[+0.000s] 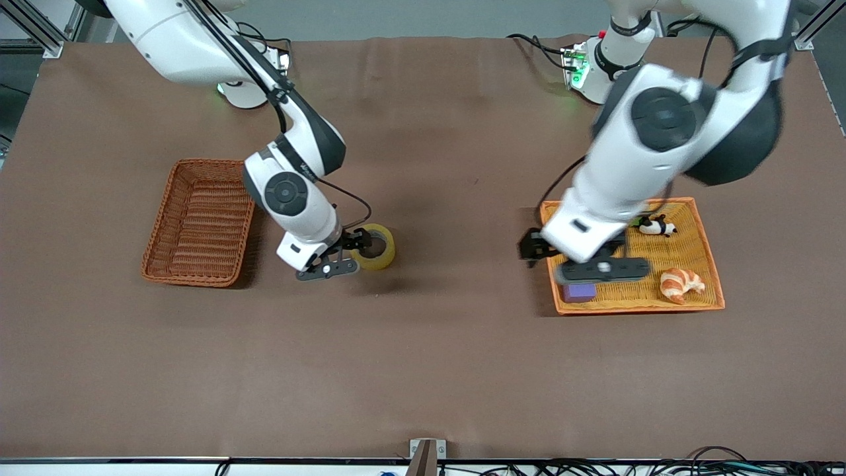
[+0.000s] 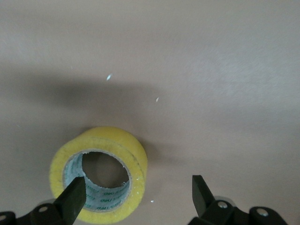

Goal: Move tape to another basket
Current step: 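Set the tape down while the right gripper reaches to grasp it, then carry the tape roll with the right gripper into the brown basket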

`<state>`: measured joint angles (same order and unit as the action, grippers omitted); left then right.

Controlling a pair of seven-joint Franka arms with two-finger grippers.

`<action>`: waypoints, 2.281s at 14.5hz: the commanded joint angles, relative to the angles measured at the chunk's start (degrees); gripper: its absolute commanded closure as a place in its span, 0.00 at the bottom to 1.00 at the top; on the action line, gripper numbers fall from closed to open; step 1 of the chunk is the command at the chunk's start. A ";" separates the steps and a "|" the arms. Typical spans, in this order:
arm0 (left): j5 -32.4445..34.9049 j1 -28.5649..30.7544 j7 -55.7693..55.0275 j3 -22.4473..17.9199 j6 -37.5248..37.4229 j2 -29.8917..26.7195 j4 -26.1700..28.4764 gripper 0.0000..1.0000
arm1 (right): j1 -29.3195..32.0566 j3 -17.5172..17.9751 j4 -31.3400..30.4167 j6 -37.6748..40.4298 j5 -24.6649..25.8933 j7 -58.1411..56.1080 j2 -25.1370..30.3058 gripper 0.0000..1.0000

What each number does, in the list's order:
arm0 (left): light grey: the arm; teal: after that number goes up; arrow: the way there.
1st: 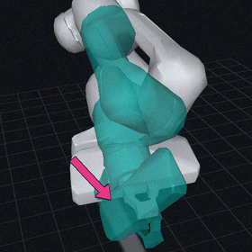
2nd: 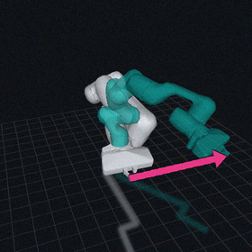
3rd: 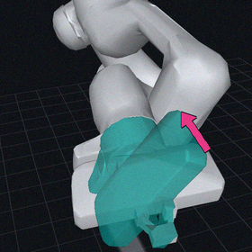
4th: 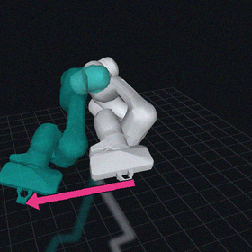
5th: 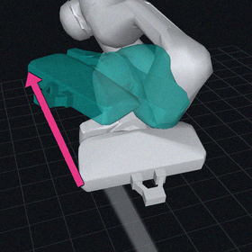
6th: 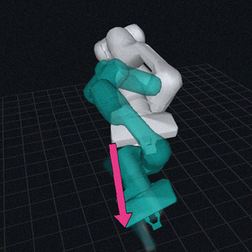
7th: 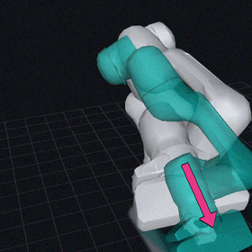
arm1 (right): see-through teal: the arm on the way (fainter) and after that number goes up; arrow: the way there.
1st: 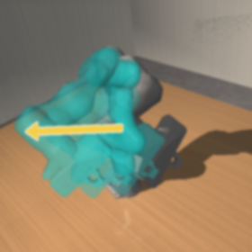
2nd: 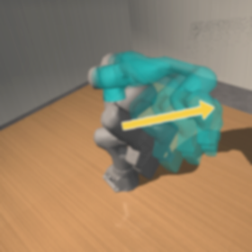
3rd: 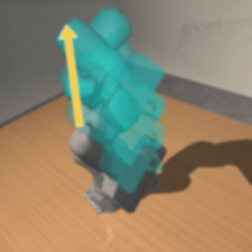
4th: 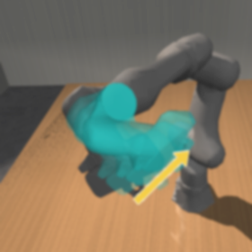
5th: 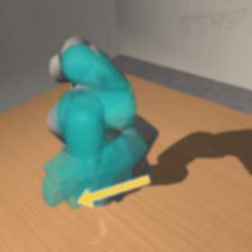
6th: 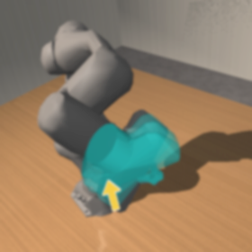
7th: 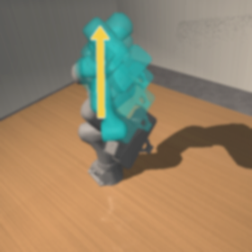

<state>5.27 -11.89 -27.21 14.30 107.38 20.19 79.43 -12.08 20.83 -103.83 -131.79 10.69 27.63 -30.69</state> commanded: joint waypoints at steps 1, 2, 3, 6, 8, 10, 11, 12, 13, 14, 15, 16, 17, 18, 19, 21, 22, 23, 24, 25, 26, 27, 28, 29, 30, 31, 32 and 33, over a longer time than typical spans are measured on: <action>-4.38 -0.15 5.57 -5.66 0.29 -9.96 9.49 0.00 | -0.22 0.26 -2.96 -4.08 3.10 2.68 -0.67 0.00; -5.52 -0.24 8.89 -7.68 0.20 -12.69 11.95 0.00 | -0.74 0.26 -2.96 -4.70 3.63 2.86 -1.73 0.00; -6.84 -0.24 12.23 -9.10 0.29 -14.98 14.24 0.00 | -1.97 0.26 -2.96 -5.58 4.16 3.04 -2.69 0.00; -7.38 -0.59 14.55 -13.41 -0.59 -20.09 18.38 0.00 | -1.81 0.26 -2.96 -8.65 8.01 6.98 -5.16 0.00; -7.21 -0.59 17.52 -15.34 -2.51 -21.67 19.27 0.00 | -1.71 0.26 -2.96 -8.93 9.61 8.31 -5.78 0.00; -6.85 -0.68 20.34 -16.93 -5.59 -22.91 19.71 0.00 | -1.54 0.26 -2.96 -8.66 9.70 8.23 -5.95 0.17; -6.85 -0.68 20.53 -17.63 -5.60 -24.04 20.75 0.00 | -1.45 0.26 -2.87 -8.49 9.62 8.23 -6.04 0.37; -6.85 -0.68 21.14 -18.33 -5.51 -25.10 21.89 0.00 | -1.37 0.26 -2.87 -8.05 9.61 8.23 -6.04 0.58; -6.85 -0.68 22.80 -19.30 -5.51 -25.89 22.77 0.00 | -1.28 0.26 -2.78 -7.52 9.61 8.31 -5.96 0.75; -6.85 -0.68 23.94 -19.74 -5.51 -26.07 23.04 0.00 | -1.36 0.26 -2.70 -7.35 9.61 8.75 -5.96 0.91; -6.85 -0.59 24.39 -20.27 -5.69 -26.60 23.40 0.00 | -1.36 0.35 -2.35 -7.26 9.53 10.67 -5.96 1.00; -6.77 -0.59 24.57 -20.53 -5.69 -27.30 24.44 0.00 | -1.36 0.35 -2.34 -7.26 9.53 12.17 -5.96 1.00; -6.16 -0.59 24.92 -20.80 -5.77 -27.57 24.89 0.00 | -1.28 0.35 -2.34 -7.17 9.53 12.09 -5.96 1.00; -5.28 -0.59 25.01 -20.89 -5.78 -27.40 24.81 0.00 | -1.02 0.35 -2.17 -6.04 9.53 11.92 -5.87 1.00; -5.10 -0.51 25.10 -20.98 -5.86 -27.13 24.63 0.00 | -0.58 0.44 -1.30 -3.68 9.53 11.92 -5.52 1.00; -4.57 -0.33 27.97 -21.77 -5.86 -26.34 23.41 0.00 | 2.22 3.06 1.51 2.99 9.44 12.09 -3.51 1.00; -4.31 0.11 30.00 -21.77 -6.47 -25.38 21.92 0.00 | 5.55 5.51 2.57 6.51 9.18 12.01 -2.02 1.00; -4.31 0.46 30.11 -21.77 -7.44 -24.76 20.77 0.00 | 9.06 8.14 2.75 9.24 9.00 11.74 -0.26 1.00; -4.31 1.42 29.93 -21.25 -7.71 -23.89 19.54 0.00 | 12.84 10.09 2.58 11.44 8.83 10.17 2.19 1.00; -4.22 2.21 29.84 -20.63 -7.71 -23.44 19.18 0.00 | 14.79 10.37 2.58 14.34 7.43 6.59 5.00 1.00; -4.13 3.79 29.84 -19.23 -7.71 -23.35 18.57 0.00 | 15.76 9.15 2.58 17.15 4.20 2.47 7.90 1.00; -3.87 6.15 30.19 -17.13 -7.71 -22.66 18.13 0.00 | 16.12 4.27 2.14 19.27 -0.79 -3.32 11.06 1.00; -3.43 7.48 30.37 -15.63 -7.71 -21.95 16.91 0.00 | 15.78 -0.57 1.18 20.42 -5.02 -10.77 14.14 0.99; -3.43 7.84 30.63 -15.18 -7.71 -21.25 16.29 0.00 | 15.77 -4.97 -0.92 20.95 -8.28 -18.33 16.87 0.99; -3.51 8.80 30.63 -15.00 -7.71 -20.89 15.58 0.00 | 15.60 -8.49 -3.11 21.04 -8.84 -23.19 18.90 0.98; -3.69 9.77 30.37 -13.78 -7.71 -20.63 14.88 0.00 | 15.69 -11.31 -6.09 20.44 -8.93 -26.63 20.74 0.99; -3.86 9.78 30.20 -13.60 -7.71 -20.63 14.70 0.00 | 15.77 -15.17 -9.52 19.39 -9.19 -30.23 22.24 0.99; -3.78 9.78 30.02 -13.42 -7.71 -20.54 14.70 0.00 | 15.60 -17.30 -12.60 17.29 -9.28 -33.14 23.39 0.99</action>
<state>0.82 -3.02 2.43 -0.33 101.17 -1.18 96.30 3.93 7.36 -107.19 -110.27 3.19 -0.31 -12.10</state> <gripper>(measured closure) 0.000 0.784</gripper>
